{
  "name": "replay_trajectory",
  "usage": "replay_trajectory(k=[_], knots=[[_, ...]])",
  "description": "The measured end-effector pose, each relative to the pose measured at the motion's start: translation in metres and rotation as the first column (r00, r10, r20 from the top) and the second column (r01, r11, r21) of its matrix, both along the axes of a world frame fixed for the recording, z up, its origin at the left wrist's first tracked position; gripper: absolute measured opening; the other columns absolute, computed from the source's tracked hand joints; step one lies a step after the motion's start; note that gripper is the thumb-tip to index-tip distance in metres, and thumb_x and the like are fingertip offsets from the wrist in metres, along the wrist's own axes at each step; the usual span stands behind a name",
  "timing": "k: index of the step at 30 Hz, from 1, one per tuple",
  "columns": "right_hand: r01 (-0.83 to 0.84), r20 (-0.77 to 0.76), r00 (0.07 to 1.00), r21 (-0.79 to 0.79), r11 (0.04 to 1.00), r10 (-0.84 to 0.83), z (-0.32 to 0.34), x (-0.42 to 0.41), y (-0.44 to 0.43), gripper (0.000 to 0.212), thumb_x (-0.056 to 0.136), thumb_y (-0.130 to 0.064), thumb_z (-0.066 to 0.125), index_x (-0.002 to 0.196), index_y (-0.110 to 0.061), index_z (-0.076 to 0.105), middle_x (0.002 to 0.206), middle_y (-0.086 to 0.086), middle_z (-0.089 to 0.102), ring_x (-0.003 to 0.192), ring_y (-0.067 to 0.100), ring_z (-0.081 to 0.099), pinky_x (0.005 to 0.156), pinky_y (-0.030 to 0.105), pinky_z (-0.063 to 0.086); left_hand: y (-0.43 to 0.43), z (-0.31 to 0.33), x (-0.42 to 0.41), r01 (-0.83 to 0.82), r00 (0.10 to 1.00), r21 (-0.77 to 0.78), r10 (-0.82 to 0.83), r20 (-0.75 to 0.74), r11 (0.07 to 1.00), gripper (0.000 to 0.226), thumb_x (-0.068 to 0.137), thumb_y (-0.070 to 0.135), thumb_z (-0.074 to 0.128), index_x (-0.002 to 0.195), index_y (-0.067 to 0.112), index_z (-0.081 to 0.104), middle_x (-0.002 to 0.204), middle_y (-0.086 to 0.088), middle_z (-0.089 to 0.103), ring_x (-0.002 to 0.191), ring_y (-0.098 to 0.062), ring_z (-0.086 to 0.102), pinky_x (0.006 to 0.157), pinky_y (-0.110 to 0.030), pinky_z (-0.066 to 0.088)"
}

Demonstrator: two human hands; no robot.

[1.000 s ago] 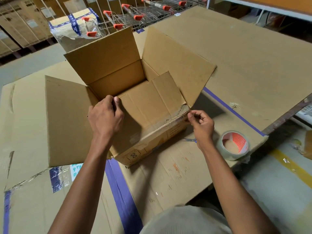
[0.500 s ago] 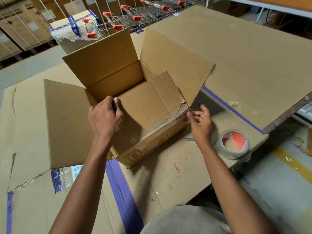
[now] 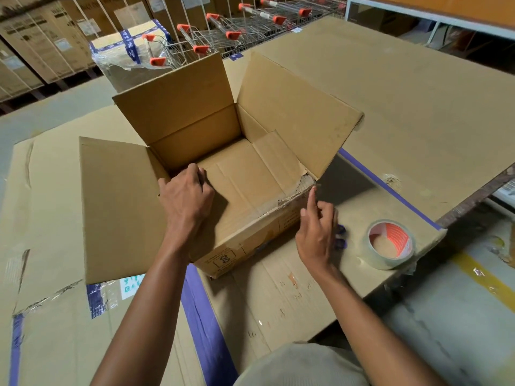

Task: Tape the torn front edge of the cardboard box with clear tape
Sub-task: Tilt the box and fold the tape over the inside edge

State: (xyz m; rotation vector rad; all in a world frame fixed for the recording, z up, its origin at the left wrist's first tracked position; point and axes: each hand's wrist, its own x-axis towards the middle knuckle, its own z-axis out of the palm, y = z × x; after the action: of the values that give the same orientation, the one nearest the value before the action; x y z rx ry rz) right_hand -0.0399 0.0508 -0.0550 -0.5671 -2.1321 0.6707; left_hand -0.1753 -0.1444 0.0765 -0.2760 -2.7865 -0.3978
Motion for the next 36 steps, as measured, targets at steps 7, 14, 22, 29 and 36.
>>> replay_trajectory(k=[7, 14, 22, 29, 36], knots=[[-0.148, -0.091, 0.978, 0.342, 0.928, 0.189, 0.044, -0.023, 0.075, 0.036, 0.076, -0.028, 0.085, 0.110, -0.020, 0.080, 0.118, 0.005, 0.070, 0.102, 0.026, 0.045, 0.077, 0.038, 0.050, -0.005, -0.003, -0.001, -0.006, 1.000, 0.004, 0.006, 0.015, 1.000, 0.026, 0.103, 0.026, 0.035, 0.085, 0.013, 0.048, 0.077, -0.013, 0.061, 0.067, -0.032, 0.050, 0.088, -0.049, 0.039], [-0.602, 0.253, 0.775, 0.575, 0.555, 0.579, 0.069, -0.033, 0.118, 0.023, 0.083, 0.002, 0.074, 0.105, -0.002, 0.077, 0.089, 0.012, 0.071, 0.086, 0.028, 0.059, 0.067, 0.042, 0.055, -0.005, 0.000, -0.001, 0.052, 0.999, -0.056, -0.051, 0.020, 0.997, 0.019, 0.102, 0.025, 0.036, 0.088, 0.014, 0.046, 0.077, -0.011, 0.058, 0.067, -0.029, 0.047, 0.087, -0.046, 0.034], [-0.699, 0.365, 0.714, 0.415, 0.582, 0.598, 0.085, -0.018, 0.126, 0.033, 0.083, -0.004, 0.080, 0.115, -0.004, 0.071, 0.107, 0.013, 0.067, 0.087, 0.025, 0.069, 0.080, 0.034, 0.060, -0.009, -0.004, 0.001, 0.085, 0.995, -0.009, -0.086, -0.044, 0.996, 0.032, 0.090, 0.037, 0.017, 0.085, 0.017, 0.042, 0.079, -0.014, 0.064, 0.065, -0.026, 0.043, 0.078, -0.040, 0.027], [-0.716, 0.403, 0.698, 0.412, 0.563, 0.592, 0.089, -0.022, 0.128, 0.026, 0.086, -0.008, 0.077, 0.111, -0.004, 0.070, 0.107, 0.012, 0.066, 0.080, 0.027, 0.069, 0.068, 0.040, 0.064, -0.009, -0.001, 0.002, 0.083, 0.996, -0.007, -0.084, -0.039, 0.996, 0.026, 0.090, 0.034, 0.023, 0.084, 0.016, 0.041, 0.074, -0.005, 0.051, 0.065, -0.025, 0.042, 0.079, -0.039, 0.025], [-0.672, 0.398, 0.740, 0.462, 0.578, 0.543, 0.101, -0.020, 0.113, 0.023, 0.084, 0.003, 0.060, 0.100, -0.008, 0.073, 0.108, 0.009, 0.069, 0.081, 0.026, 0.069, 0.053, 0.031, 0.054, -0.005, -0.003, 0.000, 0.086, 0.996, -0.007, -0.086, -0.024, 0.996, 0.034, 0.090, 0.037, 0.019, 0.087, 0.015, 0.045, 0.076, -0.008, 0.056, 0.067, -0.028, 0.048, 0.084, -0.045, 0.035]])
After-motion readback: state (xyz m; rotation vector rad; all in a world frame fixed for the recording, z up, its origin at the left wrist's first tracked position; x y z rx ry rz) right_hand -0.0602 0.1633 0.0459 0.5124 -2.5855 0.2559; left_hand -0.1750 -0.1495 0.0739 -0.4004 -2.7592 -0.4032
